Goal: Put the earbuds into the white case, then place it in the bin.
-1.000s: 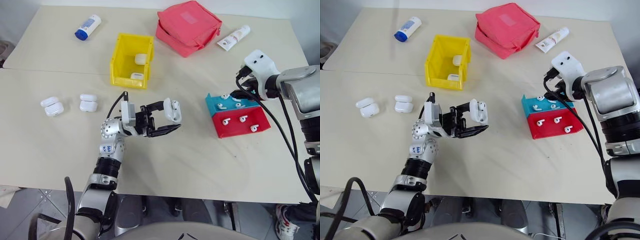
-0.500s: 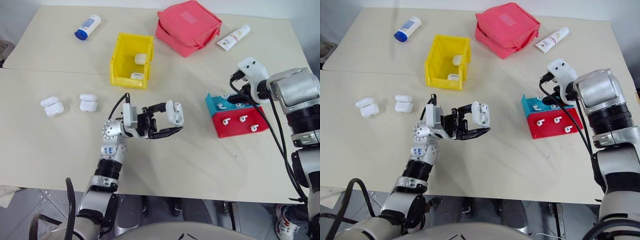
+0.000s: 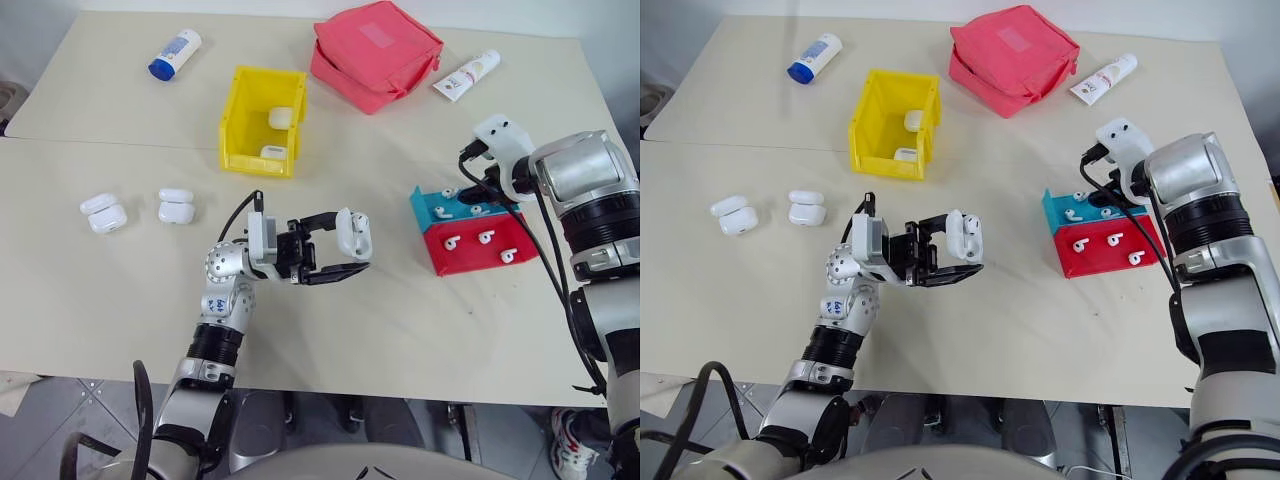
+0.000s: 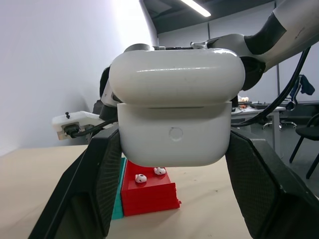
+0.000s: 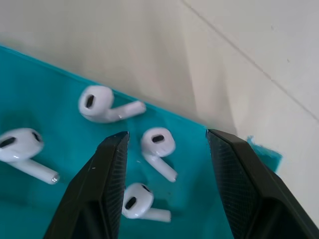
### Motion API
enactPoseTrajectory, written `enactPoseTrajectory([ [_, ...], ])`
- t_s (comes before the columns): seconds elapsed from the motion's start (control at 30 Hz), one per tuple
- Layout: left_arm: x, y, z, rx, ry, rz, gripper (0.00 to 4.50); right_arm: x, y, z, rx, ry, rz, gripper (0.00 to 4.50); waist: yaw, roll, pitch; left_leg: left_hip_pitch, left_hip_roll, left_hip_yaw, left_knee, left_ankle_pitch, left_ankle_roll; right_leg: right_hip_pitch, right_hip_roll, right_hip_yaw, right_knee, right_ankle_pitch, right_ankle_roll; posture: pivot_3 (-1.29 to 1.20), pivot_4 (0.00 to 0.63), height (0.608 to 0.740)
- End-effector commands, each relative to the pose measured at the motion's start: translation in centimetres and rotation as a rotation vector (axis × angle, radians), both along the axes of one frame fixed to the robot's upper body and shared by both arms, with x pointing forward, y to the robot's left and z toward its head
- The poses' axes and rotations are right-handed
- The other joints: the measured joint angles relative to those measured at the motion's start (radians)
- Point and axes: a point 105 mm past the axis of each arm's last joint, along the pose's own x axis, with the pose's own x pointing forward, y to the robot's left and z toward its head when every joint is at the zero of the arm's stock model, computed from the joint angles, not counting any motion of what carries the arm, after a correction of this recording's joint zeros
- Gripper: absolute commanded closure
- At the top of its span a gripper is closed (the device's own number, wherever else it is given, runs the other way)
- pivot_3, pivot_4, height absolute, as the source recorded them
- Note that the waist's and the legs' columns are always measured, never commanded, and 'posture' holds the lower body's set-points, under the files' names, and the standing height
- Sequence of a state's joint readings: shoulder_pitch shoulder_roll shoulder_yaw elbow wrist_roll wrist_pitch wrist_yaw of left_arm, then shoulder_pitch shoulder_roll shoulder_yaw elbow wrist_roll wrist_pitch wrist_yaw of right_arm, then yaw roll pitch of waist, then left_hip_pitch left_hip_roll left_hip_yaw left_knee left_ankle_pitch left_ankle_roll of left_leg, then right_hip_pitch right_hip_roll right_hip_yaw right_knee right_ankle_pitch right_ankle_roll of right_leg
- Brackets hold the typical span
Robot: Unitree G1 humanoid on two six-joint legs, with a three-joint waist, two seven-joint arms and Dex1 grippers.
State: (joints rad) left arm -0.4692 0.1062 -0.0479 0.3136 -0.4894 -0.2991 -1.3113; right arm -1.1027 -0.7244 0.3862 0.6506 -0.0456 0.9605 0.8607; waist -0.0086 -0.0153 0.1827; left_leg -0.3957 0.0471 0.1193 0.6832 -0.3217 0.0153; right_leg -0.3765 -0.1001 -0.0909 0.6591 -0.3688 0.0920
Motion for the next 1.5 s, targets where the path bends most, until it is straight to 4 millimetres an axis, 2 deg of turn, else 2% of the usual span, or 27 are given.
enactPoseTrajectory([
  [0.03, -0.4, 0.1, 0.8, -0.015, -0.037, 0.002, 1.72, 0.2, 0.1, 0.7, -0.01, -0.006, -0.004, 1.92, -0.001, 0.0, 0.0, 0.0, 0.0, 0.0, 0.0, 0.0, 0.0, 0.0, 0.0, 0.0, 0.0, 0.0, 0.0, 0.0, 0.15, 0.74],
  [0.27, -0.4, 0.4, 0.8, -0.013, -0.037, 0.017, 1.72, 0.3, 0.4, 0.6, -0.003, 0.006, 0.009, 1.92, -0.004, 0.0, 0.0, 0.0, 0.0, 0.0, 0.0, 0.0, 0.0, 0.0, 0.0, 0.0, 0.0, 0.0, 0.0, 0.0, 0.15, 0.74],
  [0.37, -0.3, 0.5, 0.9, -0.013, -0.038, 0.022, 1.72, 0.3, 0.5, 0.5, -0.001, 0.011, 0.01, 2.54, -0.005, 0.0, 0.0, 0.0, 0.0, 0.0, 0.0, 0.0, 0.0, 0.0, 0.0, 0.0, 0.0, 0.0, 0.0, 0.0, 0.15, 0.74],
  [0.5, -0.1, 0.6, 0.9, -0.01, -0.041, 0.031, 1.72, 0.2, 0.5, 0.6, -0.018, 0.02, 0.021, 3.87, -0.005, 0.0, 0.0, 0.0, 0.0, 0.0, 0.0, 0.0, 0.0, 0.0, 0.0, 0.0, 0.0, 0.0, 0.0, 0.0, 0.15, 0.74],
  [0.53, -0.1, 0.7, 1.0, -0.01, -0.042, 0.034, 1.72, 0.2, 0.5, 0.7, -0.018, 0.015, 0.024, 4.02, -0.005, 0.0, 0.0, 0.0, 0.0, 0.0, 0.0, 0.0, 0.0, 0.0, 0.0, 0.0, 0.0, 0.0, 0.0, 0.0, 0.15, 0.74],
  [0.77, 0.2, 0.9, 1.0, -0.006, -0.043, 0.043, 1.72, 0.5, 1.2, 2.4, 0.023, -0.076, 0.09, 4.02, -0.007, 0.0, 0.0, 0.0, 0.0, 0.0, 0.0, 0.0, 0.0, 0.0, 0.0, 0.0, 0.0, 0.0, 0.0, 0.0, 0.15, 0.74],
  [0.9, 0.2, 1.1, 1.0, -0.003, -0.04, 0.041, 1.72, -0.2, 2.1, 4.0, 0.106, -0.166, 0.197, 4.02, -0.005, 0.0, 0.0, 0.0, 0.0, 0.0, 0.0, 0.0, 0.0, 0.0, 0.0, 0.0, 0.0, 0.0, 0.0, 0.0, 0.15, 0.74],
  [1.03, 0.1, 1.3, 0.8, 0.004, -0.029, 0.024, 1.72, -2.8, 2.7, 5.3, 0.2, -0.263, 0.344, 4.02, 0.006, 0.0, 0.0, -0.001, -0.001, -0.001, 0.0, 0.0, 0.0, 0.0, 0.0, -0.001, -0.001, 0.0, 0.0, 0.0, 0.15, 0.74],
  [1.17, -0.1, 1.6, 0.6, 0.011, -0.005, -0.003, 1.72, -6.8, 5.6, 7.6, 0.464, -0.407, 0.529, 4.02, 0.007, 0.0, 0.0, -0.002, -0.001, -0.002, 0.0, 0.0, 0.0, 0.0, 0.0, -0.002, -0.001, 0.0, 0.001, 0.0, 0.15, 0.74],
  [1.33, 0.1, 2.0, 0.7, 0.037, 0.008, -0.038, 1.72, -13.0, 9.4, 8.0, 0.712, -0.453, 0.765, 4.02, 0.008, 0.0, 0.0, -0.002, 0.0, -0.004, 0.0, 0.0, 0.0, 0.001, 0.001, -0.003, -0.002, 0.0, 0.001, 0.0, 0.15, 0.74],
  [1.5, 0.6, 2.2, 1.1, 0.064, 0.001, -0.067, 1.72, -16.2, 12.4, 8.2, 0.926, -0.484, 0.832, 4.02, 0.007, 0.0, 0.0, -0.002, 0.0, -0.005, 0.0, 0.001, 0.0, 0.002, 0.001, -0.003, -0.001, 0.0, 0.001, 0.0, 0.15, 0.74],
])
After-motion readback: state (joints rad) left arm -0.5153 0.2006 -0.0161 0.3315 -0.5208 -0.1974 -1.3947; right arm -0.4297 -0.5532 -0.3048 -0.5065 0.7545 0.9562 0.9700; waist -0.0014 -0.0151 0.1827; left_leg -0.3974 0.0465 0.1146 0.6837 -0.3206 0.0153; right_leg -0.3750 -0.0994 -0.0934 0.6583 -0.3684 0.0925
